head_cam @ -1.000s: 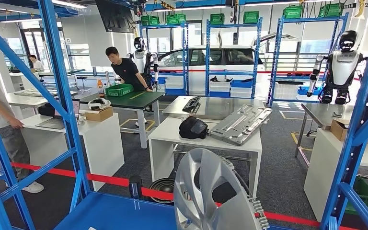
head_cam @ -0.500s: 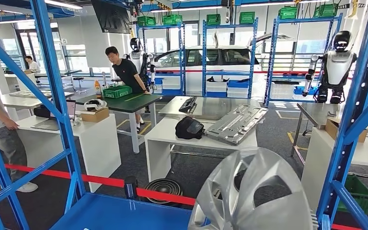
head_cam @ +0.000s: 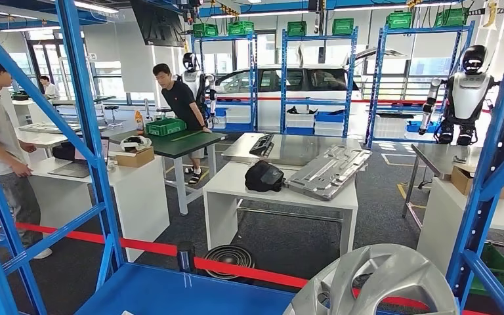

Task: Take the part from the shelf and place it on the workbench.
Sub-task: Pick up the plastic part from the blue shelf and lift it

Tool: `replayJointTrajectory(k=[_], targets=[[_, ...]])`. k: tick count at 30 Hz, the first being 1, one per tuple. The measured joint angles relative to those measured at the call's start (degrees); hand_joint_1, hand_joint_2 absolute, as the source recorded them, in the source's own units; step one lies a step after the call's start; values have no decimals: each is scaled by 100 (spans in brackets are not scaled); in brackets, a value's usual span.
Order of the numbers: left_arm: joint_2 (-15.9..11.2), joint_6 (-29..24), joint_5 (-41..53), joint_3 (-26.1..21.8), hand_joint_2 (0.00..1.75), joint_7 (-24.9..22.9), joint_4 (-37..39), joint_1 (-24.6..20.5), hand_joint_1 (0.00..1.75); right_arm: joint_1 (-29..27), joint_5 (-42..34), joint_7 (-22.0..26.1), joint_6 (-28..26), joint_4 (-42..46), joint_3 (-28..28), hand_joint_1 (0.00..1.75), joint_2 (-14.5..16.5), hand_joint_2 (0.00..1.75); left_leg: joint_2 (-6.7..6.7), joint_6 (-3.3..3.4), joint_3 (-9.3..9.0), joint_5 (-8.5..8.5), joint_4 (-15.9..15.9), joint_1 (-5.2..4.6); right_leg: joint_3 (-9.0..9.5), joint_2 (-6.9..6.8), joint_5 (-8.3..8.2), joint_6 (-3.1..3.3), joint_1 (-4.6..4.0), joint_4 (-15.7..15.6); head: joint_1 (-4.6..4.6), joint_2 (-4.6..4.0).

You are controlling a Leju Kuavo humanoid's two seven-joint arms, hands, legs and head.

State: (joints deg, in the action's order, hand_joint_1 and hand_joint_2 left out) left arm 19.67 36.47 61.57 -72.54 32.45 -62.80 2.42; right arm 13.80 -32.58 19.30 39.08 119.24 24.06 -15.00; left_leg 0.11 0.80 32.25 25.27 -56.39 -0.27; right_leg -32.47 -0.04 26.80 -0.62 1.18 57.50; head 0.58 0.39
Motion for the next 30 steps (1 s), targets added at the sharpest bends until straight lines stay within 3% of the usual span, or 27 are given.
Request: replayJointTrajectory(k=[2, 4, 7, 8, 9, 10, 12, 14, 19, 20, 23, 24, 25, 27, 29, 30], targets=[[-4, -3, 1, 0, 175, 4, 1, -1, 0, -5, 7, 8, 0, 27, 23, 175, -16, 175, -5, -47, 24, 9, -19, 4, -10, 15, -26, 77, 1, 3, 8, 0], [-11, -5, 1, 2, 175, 7, 1, -2, 0, -6, 13, 9, 0, 47, 38, 175, -26, 175, -7, -107, 115, 141, -200, 28, -12, 20, -43, 128, 26, -6, 20, 0], [-17, -9, 0, 1, 175, 9, 3, -2, 0, -9, 15, 10, 0, 64, 59, 175, -32, 175, -6, -193, 623, 690, -1295, 70, -24, 20, -53, 164, 29, -6, 33, 0], [-18, -9, 0, 0, 175, 9, 9, -1, 0, -12, 16, 10, 0, 65, 67, 175, -34, 175, -6, -205, 790, 806, -1643, 80, -29, 20, -54, 168, 24, -5, 34, 0], [-19, -10, 3, 0, 175, 9, 16, 0, 0, -17, 19, 10, 0, 65, 74, 175, -37, 175, -6, -206, 862, 811, -1787, 87, -28, 21, -54, 167, 20, -5, 35, 0], [-21, -10, 10, 0, 175, 10, 23, 0, 0, -19, 24, 11, 0, 68, 79, 175, -38, 175, -6, -198, 815, 701, -1681, 90, -22, 25, -54, 167, 17, -5, 35, 0], [-26, -7, 25, 0, 175, 15, 30, 0, 0, -18, 30, 14, 0, 84, 86, 175, -39, 175, -2, -147, 437, 307, -906, 84, -6, 37, -53, 165, 12, -7, 35, 0], [-32, 11, 32, 1, 175, 26, 30, -1, 0, -11, 16, 25, 0, 108, 91, 175, -42, 175, -5, -87, 99, 81, -211, 56, -14, 48, -52, 144, -16, -4, 34, 1], [-14, 61, 36, -1, 175, 48, 12, 4, 0, 0, -22, 46, -4, 142, 116, 175, -67, 175, -11, 49, -32, -1, 59, 33, -89, 38, 6, 27, -19, 85, 26, 0], [-4, 66, 41, -3, 175, 53, 2, 6, 0, 5, -28, 50, -10, 150, 116, 175, -76, 175, -14, 82, -56, -33, 102, 43, -194, 33, 119, 33, -21, 299, 20, 0], [15, 86, 75, -5, 175, 60, -13, 8, 0, 0, -41, 56, -35, 159, 132, 175, -95, 175, -12, 115, -40, -59, 119, 33, -745, 28, 587, 64, -16, 1446, 7, 0], [18, 96, 86, -6, 175, 61, -13, 8, 0, -5, -52, 56, -39, 159, 145, 175, -100, 175, -10, 116, -37, -60, 116, 29, -852, 28, 639, 42, -15, 1666, 4, 1], [17, 108, 92, -7, 175, 61, -13, 8, 0, -3, -68, 56, -38, 159, 161, 175, -105, 175, -6, 115, -37, -59, 112, 28, -839, 26, 591, 3, -13, 1642, 2, 1], [19, 128, 102, -8, 175, 60, -13, 6, 0, 21, -95, 56, -32, 160, 194, 175, -114, 175, 0, 97, -39, -50, 77, 33, -475, 16, 284, -90, -4, 923, -2, 1], [17, 136, 116, -7, 175, 49, -14, 1, 0, 51, -96, 60, -17, 164, 214, 175, -117, 175, 4, 53, -8, -25, -2, 10, -117, 8, 25, -80, -5, 222, -1, 1], [15, 136, 122, -7, 175, 42, -14, -1, 0, 59, -90, 66, -9, 167, 218, 175, -118, 175, 4, 26, 15, -19, -37, -3, -49, 8, -32, -45, -9, 76, 3, 1]])
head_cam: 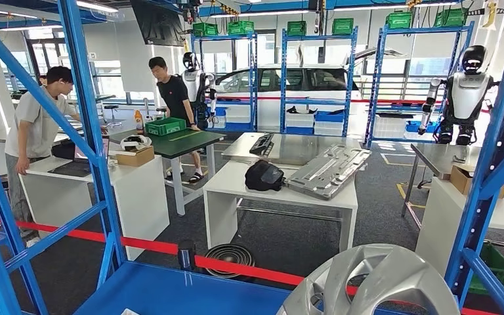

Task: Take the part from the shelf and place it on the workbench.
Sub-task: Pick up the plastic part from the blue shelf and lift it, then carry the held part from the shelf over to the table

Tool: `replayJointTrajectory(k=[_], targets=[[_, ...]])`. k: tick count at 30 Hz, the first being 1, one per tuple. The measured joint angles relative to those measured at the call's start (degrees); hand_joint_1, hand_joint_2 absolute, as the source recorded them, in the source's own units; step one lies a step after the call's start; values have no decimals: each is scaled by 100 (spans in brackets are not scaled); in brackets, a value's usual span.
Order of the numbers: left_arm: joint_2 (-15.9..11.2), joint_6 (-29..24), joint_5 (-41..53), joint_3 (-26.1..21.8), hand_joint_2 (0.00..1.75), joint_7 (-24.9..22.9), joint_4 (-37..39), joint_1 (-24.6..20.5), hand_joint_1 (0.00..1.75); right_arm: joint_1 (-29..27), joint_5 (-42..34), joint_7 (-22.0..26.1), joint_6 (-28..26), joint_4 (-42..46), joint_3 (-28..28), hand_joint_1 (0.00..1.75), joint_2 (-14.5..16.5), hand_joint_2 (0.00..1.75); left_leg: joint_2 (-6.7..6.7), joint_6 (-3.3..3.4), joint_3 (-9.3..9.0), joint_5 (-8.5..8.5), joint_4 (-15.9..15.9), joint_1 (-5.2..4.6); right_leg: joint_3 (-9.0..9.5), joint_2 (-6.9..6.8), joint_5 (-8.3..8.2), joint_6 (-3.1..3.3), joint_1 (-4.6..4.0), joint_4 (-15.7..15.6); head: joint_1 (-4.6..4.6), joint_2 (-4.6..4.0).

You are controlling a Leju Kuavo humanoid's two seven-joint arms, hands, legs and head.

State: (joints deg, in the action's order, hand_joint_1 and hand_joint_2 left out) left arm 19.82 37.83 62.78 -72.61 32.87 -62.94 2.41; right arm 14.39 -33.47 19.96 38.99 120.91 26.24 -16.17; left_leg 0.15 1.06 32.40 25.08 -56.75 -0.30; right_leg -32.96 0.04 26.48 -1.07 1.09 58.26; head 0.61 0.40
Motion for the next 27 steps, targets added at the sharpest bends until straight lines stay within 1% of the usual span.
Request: replayJointTrajectory(k=[1, 3, 4, 5, 6, 7, 8, 9, 10, 11, 12, 13, 14, 15, 16, 17, 18, 19, 20, 21, 22, 23, 24, 25, 26, 27], targets=[[-2, -3, 4, -1, 175, -8, -1, -1, 0, 2, 10, 4, 8, 3, 1, 175, 1, 175, 0, -24, 21, -2, -22, -10, -1, 6, -18, 46, -10, -16, 4, 1], [-4, -16, 7, -6, 175, -22, -1, 0, 0, 2, 33, 6, 29, 8, 0, 175, 3, 175, 0, -67, 51, 4, -49, 0, -33, 11, -55, 111, 5, -18, 8, 1], [-4, -28, 7, -8, 175, -29, -1, 0, 0, 3, 45, -1, 46, 8, 0, 175, 10, 175, -1, -95, 86, 82, -124, 9, -50, 9, -78, 147, 18, -21, 13, 1], [-5, -46, -1, -10, 175, -35, -1, -1, 0, 4, 52, -20, 65, 9, -1, 175, 22, 175, -2, -128, 162, 236, -308, 21, -75, 7, -103, 183, 33, -26, 18, 0], [-6, -62, -14, -10, 175, -43, 0, -4, 0, 5, 57, -49, 80, 9, -1, 175, 36, 175, -4, -163, 284, 458, -617, 37, -108, 3, -126, 214, 36, -26, 25, 0], [-5, -75, -33, -11, 175, -50, 1, -6, 0, 3, 57, -88, 90, 8, -1, 175, 50, 175, -6, -192, 434, 705, -1018, 52, -149, 1, -154, 239, 29, -26, 32, 0], [-5, -85, -57, -12, 175, -60, 2, -9, 0, 2, 54, -129, 94, 6, -1, 175, 62, 175, -7, -211, 572, 907, -1405, 67, -193, -1, -184, 253, 20, -24, 33, 0], [-5, -87, -78, -13, 175, -70, 3, -9, 0, 0, 50, -163, 94, 4, -1, 175, 69, 175, -8, -217, 641, 1021, -1660, 77, -237, -1, -217, 261, 9, -23, 34, 0], [-4, -90, -97, -15, 175, -78, 4, -8, 0, 0, 47, -188, 94, 2, -1, 175, 74, 175, -8, -212, 600, 1026, -1691, 82, -279, -1, -253, 260, 0, -23, 35, -1], [-5, -92, -113, -17, 175, -83, 4, -8, 0, 0, 45, -203, 94, 1, -1, 175, 79, 175, -8, -195, 436, 935, -1482, 84, -319, 1, -289, 256, -10, -23, 37, -1], [-5, -93, -125, -19, 175, -85, 3, -10, 0, 2, 41, -214, 94, 1, -1, 175, 84, 175, -6, -161, 159, 785, -1069, 77, -353, 4, -327, 249, -20, -23, 38, 0], [-10, -94, -135, -21, 175, -88, -1, -17, 0, 3, 35, -222, 94, 1, -1, 175, 90, 175, -6, -124, -122, 671, -607, 63, -377, 4, -366, 236, -23, -25, 40, 1], [-13, -95, -149, -21, 175, -89, -4, -22, 0, 11, 30, -231, 94, 0, -1, 175, 95, 175, -7, -85, -332, 578, -242, 42, -390, 1, -402, 216, -29, -33, 33, 1], [-16, -95, -165, -21, 175, -92, -7, -29, 0, 22, 26, -243, 95, -4, 2, 175, 100, 175, -8, -51, -454, 532, -11, 15, -397, -5, -435, 188, -25, -42, 34, 1], [-21, -96, -185, -23, 175, -96, -11, -33, 0, 33, 29, -253, 95, -9, 7, 175, 107, 175, -10, -25, -468, 521, 61, -10, -396, -13, -469, 151, -14, -59, 33, 1], [-21, -96, -209, -28, 175, -100, -15, -31, 0, 47, 38, -260, 95, -15, 12, 175, 111, 175, -11, 6, -450, 471, 71, -31, -391, -18, -512, 111, -8, -88, 31, 0], [-17, -96, -232, -36, 175, -105, -19, -29, 0, 55, 54, -255, 95, -21, 17, 175, 115, 175, -16, 35, -443, 396, 117, -24, -402, -20, -549, 79, 0, -103, 34, -1], [-12, -96, -252, -44, 175, -109, -22, -28, 0, 62, 75, -241, 93, -25, 20, 175, 119, 175, -23, 65, -430, 304, 173, -17, -435, -17, -520, 67, -5, -86, 31, -1], [-5, -98, -268, -50, 175, -116, -25, -28, 0, 77, 99, -225, 91, -30, 21, 175, 121, 175, -33, 100, -399, 202, 227, -5, -500, -14, -398, 80, -12, 21, 24, -1], [2, -102, -285, -51, 175, -128, -25, -29, 0, 91, 128, -213, 85, -33, 21, 175, 125, 175, -44, 119, -351, 104, 267, 9, -600, -11, -187, 111, -15, 248, 17, -1], [3, -107, -305, -49, 175, -142, -24, -30, 0, 103, 157, -213, 79, -37, 21, 175, 131, 175, -51, 135, -279, 35, 271, -1, -715, -8, 85, 142, -15, 588, 11, -1], [3, -110, -325, -48, 175, -159, -23, -29, 0, 111, 186, -224, 73, -38, 22, 175, 138, 175, -56, 144, -194, -28, 265, -3, -818, -8, 323, 153, -9, 985, 6, -1], [4, -112, -344, -44, 175, -176, -23, -28, 0, 110, 215, -240, 71, -39, 26, 175, 143, 175, -59, 139, -108, -86, 255, -7, -871, -9, 469, 135, -3, 1319, 5, -1], [4, -108, -356, -38, 175, -188, -22, -27, 0, 109, 238, -255, 74, -39, 29, 175, 145, 175, -61, 131, -19, -141, 239, -7, -839, -9, 511, 91, 3, 1501, 5, -1], [4, -104, -361, -31, 175, -197, -22, -26, 0, 110, 253, -265, 81, -39, 32, 175, 145, 175, -62, 118, 68, -190, 217, -3, -703, -10, 461, 34, 12, 1464, 5, -1], [4, -100, -363, -21, 175, -203, -22, -26, 0, 112, 261, -271, 90, -39, 34, 175, 144, 175, -60, 98, 151, -230, 183, 4, -463, -12, 365, -22, 23, 1211, 5, -1]])
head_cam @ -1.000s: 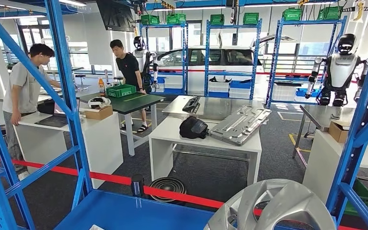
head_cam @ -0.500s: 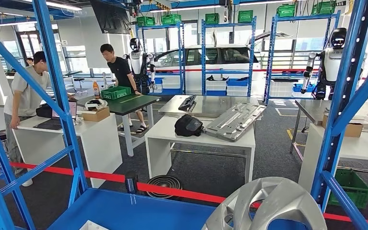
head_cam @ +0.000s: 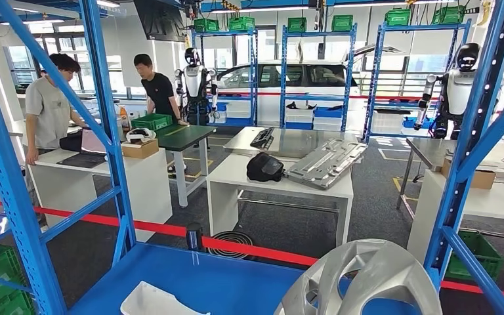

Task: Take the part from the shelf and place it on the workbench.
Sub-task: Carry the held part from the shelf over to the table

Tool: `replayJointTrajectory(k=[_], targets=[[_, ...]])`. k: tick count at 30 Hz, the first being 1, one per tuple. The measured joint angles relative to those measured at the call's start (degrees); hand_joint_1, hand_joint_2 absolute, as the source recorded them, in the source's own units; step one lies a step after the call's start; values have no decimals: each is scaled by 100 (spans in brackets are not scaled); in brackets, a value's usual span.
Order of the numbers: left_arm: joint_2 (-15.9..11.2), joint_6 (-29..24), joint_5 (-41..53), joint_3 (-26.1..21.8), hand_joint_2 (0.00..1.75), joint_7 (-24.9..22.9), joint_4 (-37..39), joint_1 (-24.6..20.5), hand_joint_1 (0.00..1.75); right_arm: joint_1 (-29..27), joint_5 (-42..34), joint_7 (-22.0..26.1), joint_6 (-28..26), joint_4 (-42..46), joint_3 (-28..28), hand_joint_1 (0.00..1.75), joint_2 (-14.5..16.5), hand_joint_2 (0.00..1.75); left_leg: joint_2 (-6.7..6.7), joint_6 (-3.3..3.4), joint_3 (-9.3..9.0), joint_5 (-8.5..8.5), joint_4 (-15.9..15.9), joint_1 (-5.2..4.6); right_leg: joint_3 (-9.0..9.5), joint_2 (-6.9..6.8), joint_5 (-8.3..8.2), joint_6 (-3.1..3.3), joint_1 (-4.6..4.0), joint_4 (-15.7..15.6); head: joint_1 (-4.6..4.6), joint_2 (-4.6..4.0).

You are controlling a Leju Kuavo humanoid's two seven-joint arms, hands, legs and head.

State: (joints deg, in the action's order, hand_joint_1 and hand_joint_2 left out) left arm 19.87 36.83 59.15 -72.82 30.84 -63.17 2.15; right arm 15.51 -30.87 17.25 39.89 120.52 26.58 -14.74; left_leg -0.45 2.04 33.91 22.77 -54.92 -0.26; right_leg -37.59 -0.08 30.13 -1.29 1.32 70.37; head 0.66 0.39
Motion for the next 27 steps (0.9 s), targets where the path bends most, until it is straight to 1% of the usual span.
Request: replayJointTrajectory(k=[1, 2, 3, 4, 5, 6, 7, 8, 9, 11, 12, 13, 14, 15, 16, 17, 18, 19, 20, 21, 22, 23, 24, 25, 26, 27], targets=[[-1, 3, -1, 10, 175, -3, -1, 0, 0, 4, 2, -2, 15, 0, 0, 175, -1, 175, 1, -23, 75, -30, -49, 5, 307, -5, -51, -35, 12, -405, -1, 1], [-2, 4, -1, 17, 175, -5, -2, 0, 0, 7, 5, -3, 33, 0, 1, 175, 0, 175, 2, -50, 148, -53, -109, 3, 595, 0, -57, -35, 8, -799, -1, 1], [-3, 4, -1, 22, 175, -9, -4, 1, 0, 8, 5, -4, 57, 0, 1, 175, 1, 175, 4, -82, 199, -74, -162, -2, 793, 2, -32, -15, 2, -1091, 3, 2], [-4, 4, 1, 26, 175, -13, -7, 0, 0, 11, 6, -4, 88, -2, 2, 175, -1, 175, 5, -115, 235, -98, -203, -8, 884, 9, 12, 22, -11, -1248, 5, 2], [-4, 3, 3, 27, 175, -16, -7, 1, 0, 12, 7, -5, 121, -4, 4, 175, -3, 175, 6, -153, 256, -127, -222, -9, 884, 18, 15, 64, -29, -1270, 11, 2], [-6, 0, 6, 27, 175, -19, -8, 3, 0, 17, 5, -5, 155, -8, 7, 175, -6, 175, 9, -186, 266, -157, -228, 0, 838, 16, -11, 108, -20, -1265, 12, 1], [-8, -5, 8, 27, 175, -20, -7, 5, 0, 29, 5, -7, 192, -16, 11, 175, -8, 175, 18, -221, 290, -126, -259, 16, 799, 12, -49, 155, -11, -1263, 10, -1], [-9, -13, 10, 27, 175, -20, -7, 10, 0, 43, 4, -8, 224, -24, 17, 175, -8, 175, 28, -258, 336, 13, -367, 32, 758, 6, -98, 207, 0, -1268, 15, -1], [-10, -22, 10, 26, 175, -20, -7, 13, 0, 58, 2, -9, 250, -34, 24, 175, -8, 175, 38, -293, 412, 244, -582, 48, 712, -1, -155, 248, 12, -1274, 16, -2], [-11, -36, 14, 26, 175, -19, -1, 16, 0, 75, 1, -9, 280, -57, 39, 175, -10, 175, 46, -356, 614, 836, -1306, 74, 589, -7, -275, 288, -4, -1266, 30, -2], [-11, -39, 15, 26, 175, -19, 5, 16, 0, 76, 1, -9, 285, -70, 46, 175, -11, 175, 46, -372, 685, 1014, -1657, 84, 520, -7, -336, 288, -14, -1263, 31, -2], [-11, -42, 16, 26, 175, -19, 12, 16, 0, 76, 1, -9, 286, -83, 54, 175, -14, 175, 45, -376, 684, 1064, -1875, 90, 441, -6, -398, 285, -25, -1259, 34, -2], [-11, -43, 17, 26, 175, -19, 19, 15, 0, 77, 1, -9, 287, -95, 60, 175, -18, 175, 46, -368, 582, 992, -1887, 92, 365, -4, -458, 278, -36, -1258, 36, -2], [-11, -44, 17, 26, 175, -20, 22, 15, 0, 80, 1, -9, 289, -103, 63, 175, -21, 175, 49, -344, 373, 854, -1688, 87, 295, -2, -515, 271, -48, -1257, 38, -2], [-11, -45, 17, 26, 175, -20, 23, 13, 0, 85, -2, -9, 291, -109, 65, 175, -23, 175, 56, -300, 64, 723, -1309, 75, 237, 1, -571, 262, -59, -1258, 40, -2], [-15, -46, 17, 26, 175, -20, 22, 10, 0, 91, -12, -10, 297, -111, 66, 175, -26, 175, 59, -246, -269, 688, -850, 57, 194, 3, -622, 249, -73, -1258, 41, -2], [-19, -46, 20, 26, 175, -20, 20, 8, 0, 101, -30, -11, 305, -113, 67, 175, -28, 175, 58, -210, -529, 693, -478, 37, 170, 0, -672, 227, -76, -1267, 38, -1], [-21, -44, 24, 24, 175, -20, 19, 6, 0, 117, -56, -12, 312, -119, 72, 175, -31, 175, 59, -172, -682, 721, -222, 12, 159, -7, -720, 195, -69, -1278, 35, -1], [-25, -39, 31, 20, 175, -20, 17, 4, 0, 135, -81, -11, 314, -125, 78, 175, -33, 175, 53, -147, -723, 742, -106, -12, 154, -14, -768, 155, -58, -1294, 34, -1], [-23, -28, 42, 14, 175, -22, 14, 5, 0, 154, -96, -7, 308, -132, 82, 175, -36, 175, 49, -122, -692, 685, -77, -33, 155, -19, -825, 113, -46, -1326, 33, -1], [-19, -9, 65, 2, 175, -31, 9, 5, 0, 167, -94, 8, 292, -139, 85, 175, -42, 175, 36, -80, -664, 603, -21, -34, 127, -19, -842, 94, -45, -1325, 38, -4], [-15, 14, 91, -10, 175, -46, 3, 6, 0, 178, -75, 30, 264, -143, 84, 175, -48, 175, 25, -42, -639, 510, 42, -27, 75, -13, -772, 100, -56, -1270, 39, -5], [-10, 44, 121, -25, 175, -76, -7, 8, 0, 186, -37, 56, 231, -146, 78, 175, -55, 175, 12, -9, -593, 402, 102, -13, -5, -8, -602, 126, -69, -1121, 31, -6], [-6, 75, 147, -44, 175, -112, -16, 15, 0, 191, 16, 79, 199, -149, 71, 175, -61, 175, -1, 9, -529, 304, 139, 3, -110, -3, -341, 166, -73, -847, 22, -7], [-5, 104, 159, -63, 175, -153, -32, 26, 0, 193, 78, 90, 175, -150, 63, 175, -65, 175, -2, 21, -439, 222, 147, 1, -207, 0, -65, 186, -72, -490, 11, -4], [-5, 133, 167, -86, 175, -195, -53, 42, 0, 186, 143, 94, 163, -151, 57, 175, -70, 175, -10, 20, -341, 147, 142, 1, -280, 0, 133, 177, -62, -116, 3, -3]])
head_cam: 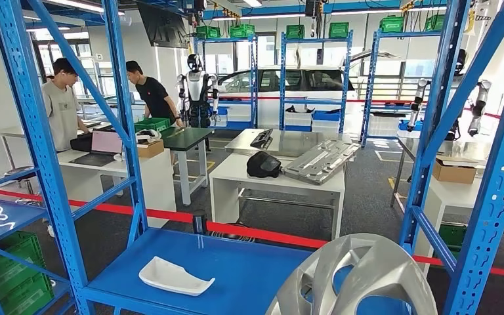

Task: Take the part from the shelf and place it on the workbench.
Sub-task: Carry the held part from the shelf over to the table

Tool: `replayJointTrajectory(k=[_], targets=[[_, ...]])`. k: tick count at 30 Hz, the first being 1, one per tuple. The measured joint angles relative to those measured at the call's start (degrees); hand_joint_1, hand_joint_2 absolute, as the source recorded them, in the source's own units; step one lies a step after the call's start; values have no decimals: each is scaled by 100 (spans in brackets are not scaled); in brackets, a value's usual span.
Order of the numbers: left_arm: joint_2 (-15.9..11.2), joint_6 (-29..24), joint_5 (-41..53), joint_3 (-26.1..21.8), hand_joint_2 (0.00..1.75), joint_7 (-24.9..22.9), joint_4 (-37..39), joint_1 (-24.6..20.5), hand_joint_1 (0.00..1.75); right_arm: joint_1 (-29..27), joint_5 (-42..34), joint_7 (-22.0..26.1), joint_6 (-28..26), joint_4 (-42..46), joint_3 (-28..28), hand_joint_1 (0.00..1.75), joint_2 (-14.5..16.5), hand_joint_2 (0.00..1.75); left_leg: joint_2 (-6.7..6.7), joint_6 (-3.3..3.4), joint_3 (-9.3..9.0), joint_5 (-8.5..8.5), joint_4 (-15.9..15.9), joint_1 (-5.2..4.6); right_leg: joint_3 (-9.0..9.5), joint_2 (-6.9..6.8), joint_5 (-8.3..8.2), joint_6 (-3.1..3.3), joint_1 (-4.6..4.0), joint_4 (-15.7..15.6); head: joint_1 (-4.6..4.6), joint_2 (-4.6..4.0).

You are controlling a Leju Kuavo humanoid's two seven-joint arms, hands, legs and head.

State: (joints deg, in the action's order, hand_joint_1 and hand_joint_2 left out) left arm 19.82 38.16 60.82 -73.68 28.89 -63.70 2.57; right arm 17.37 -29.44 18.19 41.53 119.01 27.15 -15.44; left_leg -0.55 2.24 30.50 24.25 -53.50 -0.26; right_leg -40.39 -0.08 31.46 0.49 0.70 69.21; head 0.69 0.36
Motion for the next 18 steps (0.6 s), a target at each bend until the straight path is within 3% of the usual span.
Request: replayJointTrajectory(k=[1, 2, 3, 4, 5, 7, 8, 10, 11, 13, 15, 16, 17, 18], targets=[[1, 29, 2, -22, 175, -34, -21, 19, 0, -17, 66, 0, -3, 0, -4, 175, -8, 175, -5, -8, 97, -70, -9, -1, -18, 0, 78, -42, 13, 294, -3, 1], [1, 53, 3, -39, 175, -68, -47, 41, 0, -35, 131, 10, -1, 0, -8, 175, -16, 175, -9, -20, 198, -136, -28, 2, 45, 0, 34, -111, 27, 430, -6, 1], [1, 74, 0, -53, 175, -94, -68, 62, 0, -51, 191, 32, 5, 1, -14, 175, -25, 175, -11, -40, 302, -192, -60, 10, 202, -1, -89, -187, 45, 362, -8, 1], [1, 91, -8, -61, 175, -111, -89, 84, 0, -66, 242, 70, 18, 4, -24, 175, -32, 175, -12, -66, 408, -239, -114, 22, 461, -4, -213, -254, 65, 92, -10, 1], [-1, 102, -26, -64, 175, -123, -113, 105, 0, -76, 279, 116, 35, 10, -38, 175, -38, 175, -11, -95, 518, -272, -192, 24, 779, -6, -232, -291, 76, -322, -15, 1], [-3, 109, -94, -66, 175, -133, -163, 151, 0, -127, 325, 187, 61, 45, -76, 175, -43, 175, -6, -159, 671, -322, -349, 23, 1222, 3, -91, -247, 71, -1001, -12, 3], [-4, 104, -138, -62, 175, -142, -188, 172, 0, -165, 352, 201, 64, 63, -98, 175, -42, 175, -3, -189, 710, -352, -392, 20, 1290, 10, -4, -202, 53, -1145, -12, 3], [-5, 84, -226, -53, 175, -166, -220, 226, 0, -245, 432, 220, 49, 92, -139, 175, -41, 175, 3, -246, 741, -401, -421, 43, 1220, 8, -26, -104, 52, -1147, -9, 2], [-5, 74, -268, -44, 175, -186, -231, 252, 0, -279, 488, 232, 31, 106, -156, 175, -39, 175, 8, -273, 771, -318, -470, 59, 1177, 3, -71, -48, 58, -1138, -4, 0], [-6, 59, -383, -13, 175, -231, -256, 299, 0, -337, 636, 249, -21, 151, -198, 175, -34, 175, 22, -335, 900, 167, -872, 86, 1065, -4, -192, 47, 74, -1140, 11, -4], [-6, 39, -525, 45, 175, -295, -284, 331, 0, -387, 696, 224, -47, 192, -235, 175, -33, 175, 31, -381, 1065, 739, -1622, 95, 930, -2, -325, 78, 57, -1133, 23, -3], [-6, 31, -583, 85, 175, -326, -297, 347, 0, -409, 651, 197, -30, 201, -244, 175, -36, 175, 32, -386, 1096, 855, -1941, 96, 858, -1, -392, 78, 46, -1129, 28, -3], [-6, 27, -625, 128, 175, -347, -308, 361, 0, -429, 579, 158, 4, 204, -246, 175, -39, 175, 33, -378, 1051, 843, -2104, 95, 778, -1, -456, 75, 31, -1127, 29, -3], [-6, 27, -645, 170, 175, -359, -316, 370, 0, -446, 510, 111, 41, 210, -243, 175, -44, 175, 36, -355, 901, 732, -2052, 91, 702, 0, -518, 71, 14, -1125, 33, -3]])
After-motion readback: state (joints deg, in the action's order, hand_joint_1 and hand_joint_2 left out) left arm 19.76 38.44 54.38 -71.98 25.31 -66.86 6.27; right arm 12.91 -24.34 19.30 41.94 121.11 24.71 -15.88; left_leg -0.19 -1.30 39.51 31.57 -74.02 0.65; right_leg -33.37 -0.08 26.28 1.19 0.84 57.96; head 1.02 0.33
